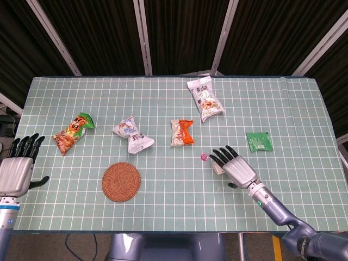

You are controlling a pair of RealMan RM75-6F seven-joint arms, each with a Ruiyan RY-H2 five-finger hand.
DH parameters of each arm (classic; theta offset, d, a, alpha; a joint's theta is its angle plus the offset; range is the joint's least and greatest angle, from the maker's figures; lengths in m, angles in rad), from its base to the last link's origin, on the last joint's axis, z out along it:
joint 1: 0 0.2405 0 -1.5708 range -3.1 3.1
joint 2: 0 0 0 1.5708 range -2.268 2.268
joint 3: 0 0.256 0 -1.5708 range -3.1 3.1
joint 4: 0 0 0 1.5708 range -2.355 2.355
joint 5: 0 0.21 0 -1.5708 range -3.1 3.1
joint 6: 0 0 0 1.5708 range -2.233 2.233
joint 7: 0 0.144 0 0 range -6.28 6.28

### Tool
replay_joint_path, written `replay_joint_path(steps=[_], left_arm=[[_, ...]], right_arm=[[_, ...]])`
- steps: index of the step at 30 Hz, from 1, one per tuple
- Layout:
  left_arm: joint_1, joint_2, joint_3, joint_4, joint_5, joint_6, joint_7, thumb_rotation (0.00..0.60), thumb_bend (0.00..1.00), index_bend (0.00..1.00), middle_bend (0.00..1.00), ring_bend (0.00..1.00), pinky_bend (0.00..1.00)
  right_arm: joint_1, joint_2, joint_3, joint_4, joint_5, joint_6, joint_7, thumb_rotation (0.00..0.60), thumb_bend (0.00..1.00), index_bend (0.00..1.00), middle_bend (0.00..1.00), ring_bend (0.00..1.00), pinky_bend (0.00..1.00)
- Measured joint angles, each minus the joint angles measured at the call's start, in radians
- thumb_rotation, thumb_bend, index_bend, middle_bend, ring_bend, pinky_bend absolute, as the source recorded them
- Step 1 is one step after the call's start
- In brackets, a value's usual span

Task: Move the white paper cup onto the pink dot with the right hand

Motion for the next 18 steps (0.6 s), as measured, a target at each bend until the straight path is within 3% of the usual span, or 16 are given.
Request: replay_joint_path(steps=[10,18], left_arm=[[0.002,0.004,0.0,-0.002,0.002,0.001,-0.005,0.6,0.0,0.0,0.0,0.0,0.0],[0.001,0.004,-0.002,0.003,-0.003,-0.002,-0.006,0.6,0.0,0.0,0.0,0.0,0.0]], right_arm=[[-0.004,0.004,-0.018,-0.06,-0.055,0.028,-0.438,0.6,0.0,0.0,0.0,0.0,0.0],[0.041,-0.07,-0.017,0.051,-0.123,0.0,-0.645,0.6,0.0,0.0,0.0,0.0,0.0]])
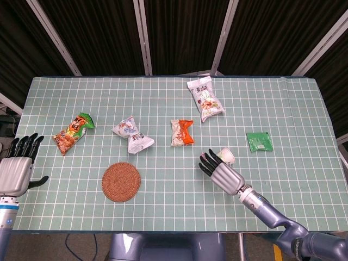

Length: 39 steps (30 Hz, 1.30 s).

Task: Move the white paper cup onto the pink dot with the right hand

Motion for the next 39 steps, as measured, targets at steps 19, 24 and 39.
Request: replay_joint_path(steps=[19,24,39], left_arm=[[-0.003,0.003,-0.001,0.001,-0.007,-0.012,-0.007,0.6,0.0,0.0,0.0,0.0,0.0],[-0.003,0.005,-0.001,0.0,-0.006,-0.012,-0.011,0.6,0.0,0.0,0.0,0.0,0.0],[-0.005,0.005,0.002,0.001,-0.006,-0.019,-0.013,0.6,0.0,0.0,0.0,0.0,0.0]], right_arm=[[0.029,-0.109,-0.005,0.229,-0.044,-0.008,-0.085,0.6,0.02,0.06,0.15,0.0,0.22],[0.033,-0.125,-0.008,0.258,-0.046,-0.007,-0.06,0.6,0.11,0.07,0.16,0.0,0.22],[0.044,-0.148,-0.034,0.333,-0.098,0.05,0.052,0.6,0.18,0.24,0.32,0.14,0.33]])
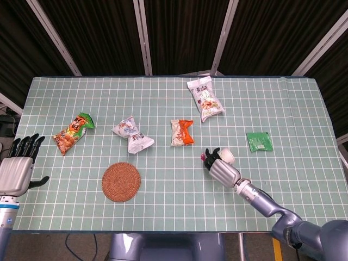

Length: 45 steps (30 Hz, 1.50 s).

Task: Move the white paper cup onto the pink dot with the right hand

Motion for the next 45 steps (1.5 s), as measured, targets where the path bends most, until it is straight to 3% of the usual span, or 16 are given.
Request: replay_joint_path(steps=[17,23,32,39,45], left_arm=[[0.0,0.0,0.002,-0.003,0.001,-0.001,0.001,0.6,0.0,0.0,0.0,0.0,0.0],[-0.001,0.002,0.002,-0.005,-0.002,-0.004,-0.001,0.6,0.0,0.0,0.0,0.0,0.0],[-0.003,0.011,0.003,-0.013,-0.008,-0.017,-0.016,0.6,0.0,0.0,0.0,0.0,0.0],[-0.004,0.02,0.004,-0.017,-0.008,-0.023,-0.028,0.6,0.0,0.0,0.0,0.0,0.0],[-0.006,0.026,0.004,-0.018,-0.012,-0.032,-0.04,0.6,0.0,0.0,0.0,0.0,0.0]], right_arm=[[-0.003,-0.016,-0.018,0.071,-0.031,0.065,0.108,0.6,0.18,0.3,0.4,0.2,0.38],[-0.008,-0.014,0.009,0.055,-0.006,0.103,0.228,0.6,0.18,0.31,0.4,0.21,0.4],[-0.015,0.008,0.132,-0.099,0.162,0.113,0.438,0.6,0.18,0.31,0.4,0.21,0.4],[-0.014,0.009,0.242,-0.219,0.383,0.02,0.545,0.6,0.18,0.31,0.41,0.2,0.4],[0.001,-0.022,0.321,-0.258,0.547,-0.057,0.594,0.6,0.18,0.32,0.41,0.2,0.4]])
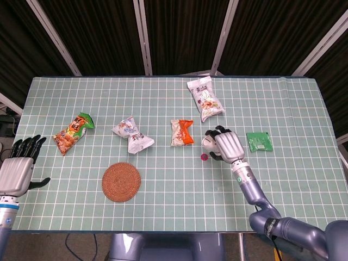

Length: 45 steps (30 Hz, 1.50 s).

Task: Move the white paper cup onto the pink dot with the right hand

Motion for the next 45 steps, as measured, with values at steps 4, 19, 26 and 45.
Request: replay_joint_path(steps=[4,19,26,45], left_arm=[[-0.002,0.002,0.001,-0.001,-0.003,-0.005,-0.003,0.6,0.0,0.0,0.0,0.0,0.0],[0.0,0.009,0.002,-0.004,0.001,-0.001,-0.012,0.6,0.0,0.0,0.0,0.0,0.0],[0.0,0.01,0.003,-0.004,0.001,-0.003,-0.015,0.6,0.0,0.0,0.0,0.0,0.0],[-0.002,0.008,0.004,-0.007,-0.001,-0.003,-0.007,0.6,0.0,0.0,0.0,0.0,0.0]], right_arm=[[0.014,-0.033,0.027,-0.009,0.062,-0.026,0.011,0.6,0.18,0.31,0.41,0.2,0.4],[0.028,-0.13,0.027,0.05,0.073,0.024,0.034,0.6,0.16,0.31,0.4,0.19,0.4],[0.034,-0.174,0.032,0.111,0.073,0.04,0.055,0.6,0.13,0.32,0.4,0.17,0.4],[0.011,-0.162,0.001,0.11,0.047,0.03,0.128,0.6,0.05,0.2,0.26,0.09,0.39]])
